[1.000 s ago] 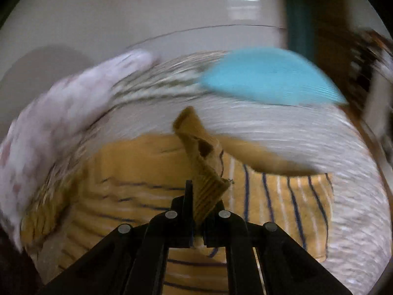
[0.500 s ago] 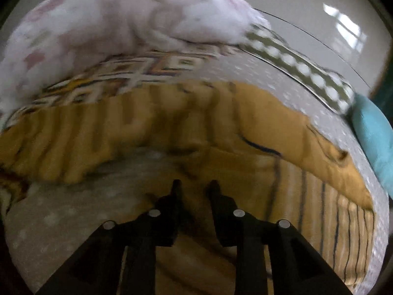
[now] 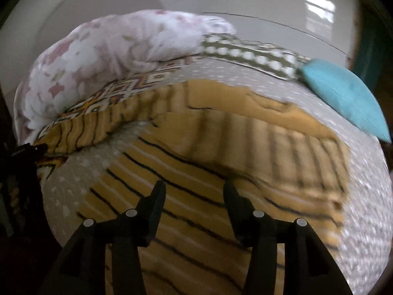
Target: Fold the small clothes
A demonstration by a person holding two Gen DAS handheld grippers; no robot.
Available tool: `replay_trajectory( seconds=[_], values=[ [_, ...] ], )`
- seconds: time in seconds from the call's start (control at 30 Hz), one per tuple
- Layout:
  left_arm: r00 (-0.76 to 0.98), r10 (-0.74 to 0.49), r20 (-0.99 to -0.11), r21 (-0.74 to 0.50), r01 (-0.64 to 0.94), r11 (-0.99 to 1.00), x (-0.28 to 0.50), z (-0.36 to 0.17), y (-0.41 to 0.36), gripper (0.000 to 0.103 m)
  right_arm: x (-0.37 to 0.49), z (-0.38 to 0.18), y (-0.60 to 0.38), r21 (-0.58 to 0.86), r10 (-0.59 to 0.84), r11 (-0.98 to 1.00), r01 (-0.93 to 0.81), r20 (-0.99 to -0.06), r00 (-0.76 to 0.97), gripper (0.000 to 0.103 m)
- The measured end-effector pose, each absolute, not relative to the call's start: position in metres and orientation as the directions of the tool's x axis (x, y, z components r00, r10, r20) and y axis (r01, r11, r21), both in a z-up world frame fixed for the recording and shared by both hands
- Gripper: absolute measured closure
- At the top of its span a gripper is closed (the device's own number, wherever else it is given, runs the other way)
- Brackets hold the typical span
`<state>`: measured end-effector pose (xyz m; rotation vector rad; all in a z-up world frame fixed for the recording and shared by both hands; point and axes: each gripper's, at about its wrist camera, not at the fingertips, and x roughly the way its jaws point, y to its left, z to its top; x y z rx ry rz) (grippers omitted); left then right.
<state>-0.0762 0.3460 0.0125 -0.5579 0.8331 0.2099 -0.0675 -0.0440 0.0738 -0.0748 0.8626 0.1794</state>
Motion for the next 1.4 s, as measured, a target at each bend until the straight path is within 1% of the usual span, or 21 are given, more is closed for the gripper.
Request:
replay_trajectory(
  seconds=[0.03, 0.1, 0.13, 0.17, 0.2, 0.23, 0.27, 0.3, 0.4, 0.47, 0.53, 0.57, 0.63, 0.8, 0.93, 1.0, 1.17, 1.27, 1.3, 1.33, 1.4],
  values=[
    [0.668, -0.037, -0.743, -0.391, -0.389, 0.834, -0.072, 0.011, 0.348, 0.029, -0.074, 0.075, -0.053, 0.011, 0.116, 0.986, -0.164, -0.758, 0.642, 0.05],
    [0.672, -0.02, -0.74, -0.38, -0.394, 0.837, -0.061, 0.009, 0.35, 0.029, -0.089, 0.076, -0.075, 0.02, 0.085, 0.994, -0.106, -0.753, 0.652, 0.05],
    [0.662, -0.001, -0.749, -0.354, -0.399, 0.846, -0.053, 0.008, 0.35, 0.037, -0.095, 0.076, -0.085, 0.021, 0.068, 0.997, -0.079, -0.752, 0.656, 0.05],
    [0.655, 0.024, -0.755, -0.323, -0.404, 0.856, -0.048, 0.01, 0.349, 0.051, -0.1, 0.076, -0.093, 0.019, 0.051, 0.998, -0.055, -0.75, 0.659, 0.05],
    [0.632, 0.084, -0.77, -0.249, -0.419, 0.873, -0.041, 0.012, 0.348, 0.095, -0.105, 0.076, -0.102, 0.017, 0.029, 1.0, -0.025, -0.75, 0.661, 0.05],
    [0.61, 0.11, -0.784, -0.201, -0.418, 0.886, -0.033, 0.014, 0.348, 0.098, -0.109, 0.075, -0.111, 0.02, 0.013, 1.0, 0.002, -0.749, 0.662, 0.05],
    [0.609, 0.119, -0.784, -0.188, -0.415, 0.89, -0.029, 0.018, 0.349, 0.098, -0.113, 0.075, -0.118, 0.027, 0.003, 0.999, 0.025, -0.748, 0.663, 0.05],
    [0.61, 0.158, -0.777, -0.155, -0.428, 0.89, -0.025, 0.025, 0.351, 0.098, -0.117, 0.075, -0.126, 0.036, -0.004, 0.998, 0.046, -0.747, 0.665, 0.05],
    [0.621, 0.323, -0.714, -0.013, -0.473, 0.881, -0.014, 0.06, 0.348, 0.098, -0.128, 0.076, -0.15, 0.051, -0.036, 0.993, 0.109, -0.737, 0.675, 0.05],
    [0.634, 0.353, -0.688, 0.007, -0.48, 0.877, -0.008, 0.08, 0.345, 0.098, -0.133, 0.078, -0.164, 0.063, -0.053, 0.988, 0.144, -0.73, 0.681, 0.05],
    [0.663, 0.332, -0.671, -0.009, -0.456, 0.89, 0.001, 0.102, 0.334, 0.098, -0.138, 0.079, -0.178, 0.079, -0.064, 0.982, 0.174, -0.722, 0.689, 0.05],
    [0.681, 0.308, -0.664, -0.024, -0.432, 0.902, 0.005, 0.112, 0.325, 0.098, -0.141, 0.081, -0.187, 0.094, -0.068, 0.977, 0.194, -0.717, 0.693, 0.05],
    [0.721, 0.217, -0.658, -0.072, -0.347, 0.935, 0.012, 0.129, 0.293, 0.098, -0.146, 0.081, -0.2, 0.124, -0.068, 0.968, 0.22, -0.709, 0.702, 0.05],
    [0.753, -0.095, -0.65, -0.2, -0.049, 0.979, 0.03, 0.151, 0.171, 0.098, -0.159, 0.078, -0.227, 0.187, -0.066, 0.945, 0.267, -0.693, 0.718, 0.05],
    [0.668, -0.33, -0.667, -0.29, 0.176, 0.941, 0.054, 0.152, 0.048, 0.098, -0.169, 0.072, -0.246, 0.212, -0.069, 0.932, 0.293, -0.691, 0.72, 0.05],
    [0.618, -0.412, -0.669, -0.312, 0.27, 0.911, 0.059, 0.148, -0.008, 0.098, -0.174, 0.068, -0.258, 0.227, -0.074, 0.922, 0.314, -0.692, 0.718, 0.05],
    [0.48, -0.544, -0.688, -0.336, 0.454, 0.825, 0.06, 0.122, -0.128, 0.097, -0.182, 0.057, -0.29, 0.279, -0.072, 0.887, 0.369, -0.705, 0.705, 0.05],
    [0.437, -0.535, -0.724, -0.339, 0.45, 0.826, 0.057, 0.108, -0.152, 0.089, -0.182, 0.049, -0.306, 0.301, -0.065, 0.868, 0.394, -0.718, 0.693, 0.05],
    [0.428, -0.542, -0.723, -0.352, 0.446, 0.823, 0.055, 0.106, -0.146, 0.081, -0.182, 0.048, -0.308, 0.31, -0.061, 0.864, 0.398, -0.719, 0.692, 0.05],
    [0.423, -0.552, -0.719, -0.366, 0.444, 0.817, 0.054, 0.103, -0.14, 0.066, -0.181, 0.047, -0.309, 0.313, -0.058, 0.862, 0.399, -0.72, 0.692, 0.05],
    [0.443, -0.55, -0.708, -0.367, 0.435, 0.822, 0.043, 0.106, -0.12, 0.05, -0.177, 0.05, -0.307, 0.31, -0.053, 0.87, 0.383, -0.714, 0.698, 0.05]
  ],
)
